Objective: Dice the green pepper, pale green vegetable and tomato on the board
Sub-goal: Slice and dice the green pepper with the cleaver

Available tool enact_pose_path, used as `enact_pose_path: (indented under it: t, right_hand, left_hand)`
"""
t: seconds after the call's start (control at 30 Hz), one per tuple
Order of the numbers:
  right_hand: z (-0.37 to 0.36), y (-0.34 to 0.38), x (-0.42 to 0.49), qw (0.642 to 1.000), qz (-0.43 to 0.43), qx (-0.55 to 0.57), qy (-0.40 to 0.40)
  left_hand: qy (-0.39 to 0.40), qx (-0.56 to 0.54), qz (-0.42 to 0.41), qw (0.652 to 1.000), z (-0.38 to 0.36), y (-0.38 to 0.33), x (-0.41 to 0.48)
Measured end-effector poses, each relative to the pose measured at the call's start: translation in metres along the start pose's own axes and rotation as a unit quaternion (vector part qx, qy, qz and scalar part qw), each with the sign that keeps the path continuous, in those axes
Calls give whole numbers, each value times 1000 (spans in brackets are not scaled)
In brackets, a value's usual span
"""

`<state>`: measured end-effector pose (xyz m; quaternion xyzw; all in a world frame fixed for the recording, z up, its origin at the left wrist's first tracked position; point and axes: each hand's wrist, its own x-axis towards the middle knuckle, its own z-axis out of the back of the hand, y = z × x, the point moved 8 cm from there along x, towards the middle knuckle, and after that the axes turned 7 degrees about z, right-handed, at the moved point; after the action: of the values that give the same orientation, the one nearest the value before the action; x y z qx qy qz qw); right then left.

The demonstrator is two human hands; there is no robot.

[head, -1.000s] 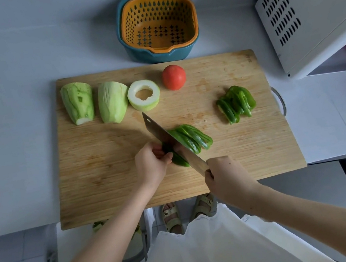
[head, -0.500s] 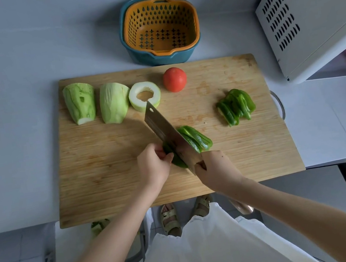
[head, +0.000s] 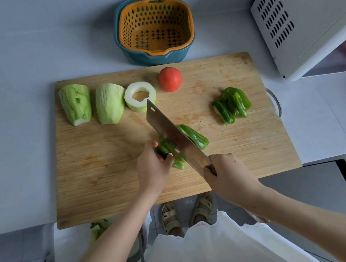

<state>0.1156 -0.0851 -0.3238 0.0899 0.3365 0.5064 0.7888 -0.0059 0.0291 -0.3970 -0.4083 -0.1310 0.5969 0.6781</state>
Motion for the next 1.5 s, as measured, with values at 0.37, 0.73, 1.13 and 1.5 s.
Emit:
enact_pose_path:
  t: [0.37,0.73,1.13,1.5]
  right_hand:
    - [-11,7,4,999,10,-35,37]
    - [-5,6,4,990,11,-115,84]
    - [-15,7,19,990,1,-111,84]
    - [-24,12,25,999,40,-27,-19]
  left_hand:
    - [45,-112,106,987,2,20,1]
    - [43,-101,101,989,1,19,5]
    - [52,-73,87,992,-1,18,8]
    - [12,-48,78,996,-2,16,9]
